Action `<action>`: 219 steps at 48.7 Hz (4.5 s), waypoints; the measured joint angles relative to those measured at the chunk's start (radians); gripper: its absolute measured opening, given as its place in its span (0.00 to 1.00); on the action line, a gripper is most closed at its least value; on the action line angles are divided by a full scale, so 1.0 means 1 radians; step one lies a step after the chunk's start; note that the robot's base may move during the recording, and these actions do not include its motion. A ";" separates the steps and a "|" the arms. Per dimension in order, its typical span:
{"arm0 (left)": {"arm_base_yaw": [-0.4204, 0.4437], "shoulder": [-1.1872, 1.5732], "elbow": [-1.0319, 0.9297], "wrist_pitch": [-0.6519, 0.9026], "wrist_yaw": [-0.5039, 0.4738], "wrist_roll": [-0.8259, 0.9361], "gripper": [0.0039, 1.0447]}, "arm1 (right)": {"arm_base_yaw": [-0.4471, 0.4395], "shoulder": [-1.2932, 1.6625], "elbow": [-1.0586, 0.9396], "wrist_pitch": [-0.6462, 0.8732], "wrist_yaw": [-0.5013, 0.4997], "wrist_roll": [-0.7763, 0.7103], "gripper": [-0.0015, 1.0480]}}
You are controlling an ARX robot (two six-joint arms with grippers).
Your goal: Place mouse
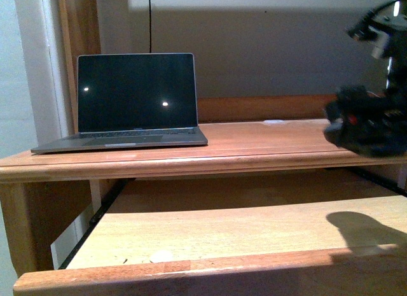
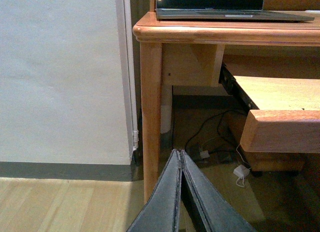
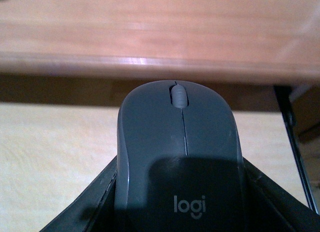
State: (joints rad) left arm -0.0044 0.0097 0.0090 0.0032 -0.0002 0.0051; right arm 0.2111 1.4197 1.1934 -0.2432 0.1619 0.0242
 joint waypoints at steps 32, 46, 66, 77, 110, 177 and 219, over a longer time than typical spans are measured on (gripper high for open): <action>0.000 -0.003 0.000 -0.002 0.000 -0.002 0.47 | 0.190 0.771 0.932 -0.171 0.403 -0.017 0.53; 0.000 -0.003 0.000 -0.002 0.000 -0.002 0.93 | 0.182 0.766 0.903 -0.055 0.356 0.051 0.84; 0.000 -0.003 0.000 -0.002 0.000 -0.002 0.93 | 0.006 -0.042 -0.070 0.374 -0.013 0.048 0.93; 0.000 -0.003 0.000 -0.002 0.000 -0.002 0.93 | -0.140 -0.328 -0.586 0.446 -0.103 0.001 0.93; 0.000 -0.003 0.000 -0.002 0.000 -0.002 0.93 | 0.079 0.039 -0.599 0.719 0.166 -0.037 0.93; 0.000 -0.003 0.000 -0.002 0.000 -0.002 0.93 | 0.136 -0.817 -0.900 0.242 0.267 0.246 0.93; 0.000 -0.003 0.000 -0.002 0.000 -0.002 0.93 | -0.207 -1.414 -1.178 0.242 -0.159 -0.019 0.03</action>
State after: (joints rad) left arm -0.0044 0.0063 0.0086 0.0013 -0.0002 0.0036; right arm 0.0040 0.0059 0.0158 -0.0013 0.0029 0.0051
